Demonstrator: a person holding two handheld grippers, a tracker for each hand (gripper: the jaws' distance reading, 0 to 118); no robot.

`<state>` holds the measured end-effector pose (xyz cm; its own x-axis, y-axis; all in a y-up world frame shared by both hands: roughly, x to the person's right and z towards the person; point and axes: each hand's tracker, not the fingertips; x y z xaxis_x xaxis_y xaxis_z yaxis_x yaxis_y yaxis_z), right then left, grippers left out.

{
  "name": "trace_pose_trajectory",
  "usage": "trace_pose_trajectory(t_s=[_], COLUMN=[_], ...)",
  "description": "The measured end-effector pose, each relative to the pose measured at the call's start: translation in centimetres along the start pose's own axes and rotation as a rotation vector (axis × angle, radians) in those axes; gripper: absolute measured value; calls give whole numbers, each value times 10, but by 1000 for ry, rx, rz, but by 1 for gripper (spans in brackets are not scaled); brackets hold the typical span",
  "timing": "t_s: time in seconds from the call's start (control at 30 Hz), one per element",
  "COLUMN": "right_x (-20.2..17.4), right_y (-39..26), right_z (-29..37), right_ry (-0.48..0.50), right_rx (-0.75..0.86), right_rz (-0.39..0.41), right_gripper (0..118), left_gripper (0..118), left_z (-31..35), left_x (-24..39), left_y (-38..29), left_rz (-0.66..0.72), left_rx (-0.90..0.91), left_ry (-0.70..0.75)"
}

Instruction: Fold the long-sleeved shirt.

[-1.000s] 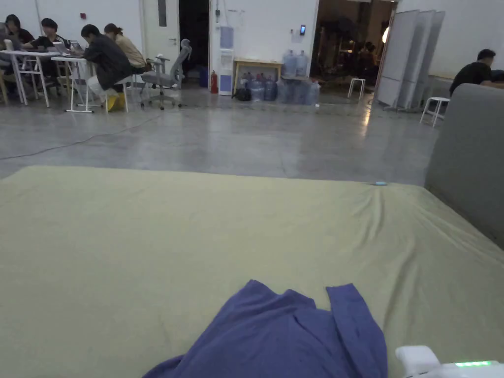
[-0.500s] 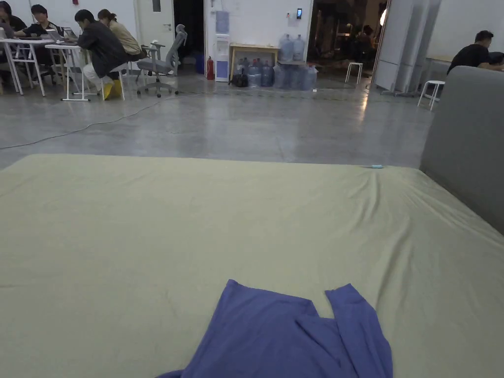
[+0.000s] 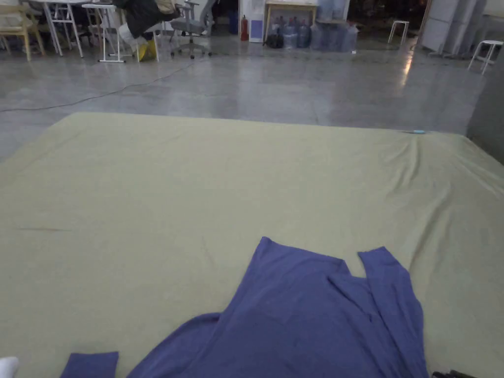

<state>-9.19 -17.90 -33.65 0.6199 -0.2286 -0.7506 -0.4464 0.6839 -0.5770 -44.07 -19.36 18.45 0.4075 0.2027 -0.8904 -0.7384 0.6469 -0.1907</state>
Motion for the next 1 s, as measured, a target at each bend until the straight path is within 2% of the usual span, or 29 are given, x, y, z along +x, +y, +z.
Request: trace_pose_trajectory(t_s=[0.17,0.2,0.23,0.27,0.3,0.33,0.37,0.43,0.53,0.57,0.6,0.63,0.67,0.77,0.87,1.0], right_x=[-14,-19,-29,-37,-44,-48,-53,-58,-65,-66,-67,-67,-68,-74,-83,-94], right_y=[-9,-17,-23,-31,-39,-43,-46,-46,-42,-39,-35,-35,-33,-29,-24,-16], right_z=[33,34,34,33,30,27,25,23,22,20,17,16,13,3,-13,-37], right_ry=[66,74,71,59,27,4,11,68,68,69,73,78,83,88,72,86], right_rx=[-52,-75,-105,-113,-135,-156,-171,-175,-167,-163,-161,-159,-161,-171,-191,-200], right_rz=[-29,-21,12,52,98,121,136,154,182,188,189,189,184,195,236,250], right_gripper=[100,82,62,48,48,1,0,0,0,0,0,0,0,0,0,0], left_gripper=[118,110,96,84,84,34,0,0,0,21,80,111,117,116,115,113], left_z=[22,19,17,17,16,15,16,11,-5,-13,-25,-36,-41,-76,-105,-127], left_x=[15,18,21,30,35,38,39,50,42,36,31,27,41,58,96,141], left_y=[-31,-41,-48,-60,-66,-70,-73,-63,-47,-38,-29,-23,-18,-5,-14,-13], left_rz=[-31,-57,-80,-95,-110,-120,-117,-123,-128,-147,-147,-150,-165,-235,-320,-326], left_rx=[-111,-181,-241,-267,-278,-288,-293,-276,-235,-191,-181,-185,-209,-204,-292,-228], left_ry=[62,47,38,41,36,53,98,31,37,75,83,99,137,178,132,-5])
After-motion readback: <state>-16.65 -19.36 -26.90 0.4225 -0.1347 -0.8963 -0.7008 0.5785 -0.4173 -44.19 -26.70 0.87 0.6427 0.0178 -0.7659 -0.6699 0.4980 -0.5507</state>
